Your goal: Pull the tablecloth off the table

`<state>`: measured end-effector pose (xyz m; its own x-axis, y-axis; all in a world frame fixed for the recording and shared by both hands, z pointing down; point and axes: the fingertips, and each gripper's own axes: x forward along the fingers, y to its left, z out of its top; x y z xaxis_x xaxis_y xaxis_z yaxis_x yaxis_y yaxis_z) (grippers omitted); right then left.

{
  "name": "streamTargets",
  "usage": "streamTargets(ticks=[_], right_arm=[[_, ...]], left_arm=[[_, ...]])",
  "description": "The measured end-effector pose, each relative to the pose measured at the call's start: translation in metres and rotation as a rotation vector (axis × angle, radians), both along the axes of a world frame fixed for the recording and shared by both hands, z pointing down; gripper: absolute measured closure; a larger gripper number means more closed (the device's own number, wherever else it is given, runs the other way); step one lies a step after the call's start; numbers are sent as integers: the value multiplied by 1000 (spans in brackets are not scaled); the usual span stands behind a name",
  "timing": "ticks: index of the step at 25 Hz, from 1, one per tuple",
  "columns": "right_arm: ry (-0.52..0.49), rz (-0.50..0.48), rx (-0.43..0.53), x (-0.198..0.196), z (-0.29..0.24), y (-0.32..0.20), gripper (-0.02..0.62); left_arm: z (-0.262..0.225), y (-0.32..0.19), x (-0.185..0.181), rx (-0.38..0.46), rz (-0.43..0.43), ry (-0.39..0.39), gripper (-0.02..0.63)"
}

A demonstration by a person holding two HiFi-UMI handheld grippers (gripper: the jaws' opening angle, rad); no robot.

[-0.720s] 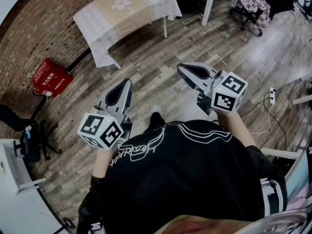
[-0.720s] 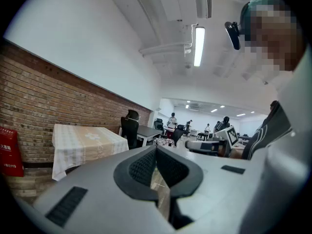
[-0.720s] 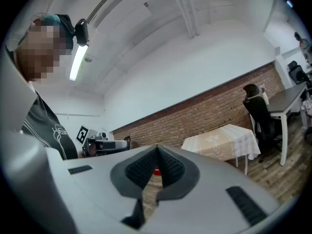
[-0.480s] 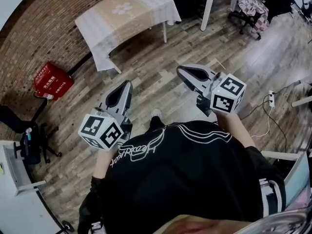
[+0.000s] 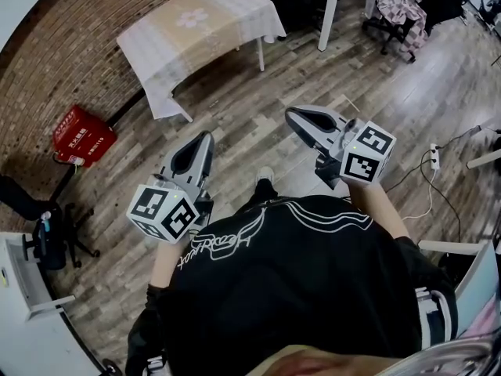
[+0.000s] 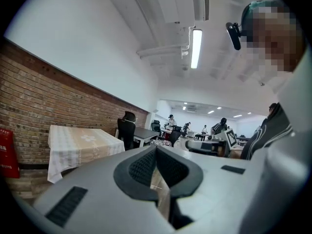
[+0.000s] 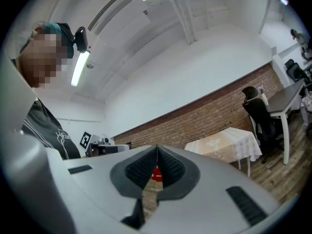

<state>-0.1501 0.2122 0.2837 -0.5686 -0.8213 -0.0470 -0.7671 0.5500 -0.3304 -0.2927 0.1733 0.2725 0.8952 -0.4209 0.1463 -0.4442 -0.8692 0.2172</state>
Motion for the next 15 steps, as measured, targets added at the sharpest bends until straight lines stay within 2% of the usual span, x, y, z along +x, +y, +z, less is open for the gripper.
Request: streamTargets(ticks=[8,15], right_arm=[[44,7,11,11,13,-31,600],[13,36,-56,44,31,-98,598]], left_arm=[[17,-40,11,-53,-3,6,601],[32,-109,39,-84,15,-1,601]])
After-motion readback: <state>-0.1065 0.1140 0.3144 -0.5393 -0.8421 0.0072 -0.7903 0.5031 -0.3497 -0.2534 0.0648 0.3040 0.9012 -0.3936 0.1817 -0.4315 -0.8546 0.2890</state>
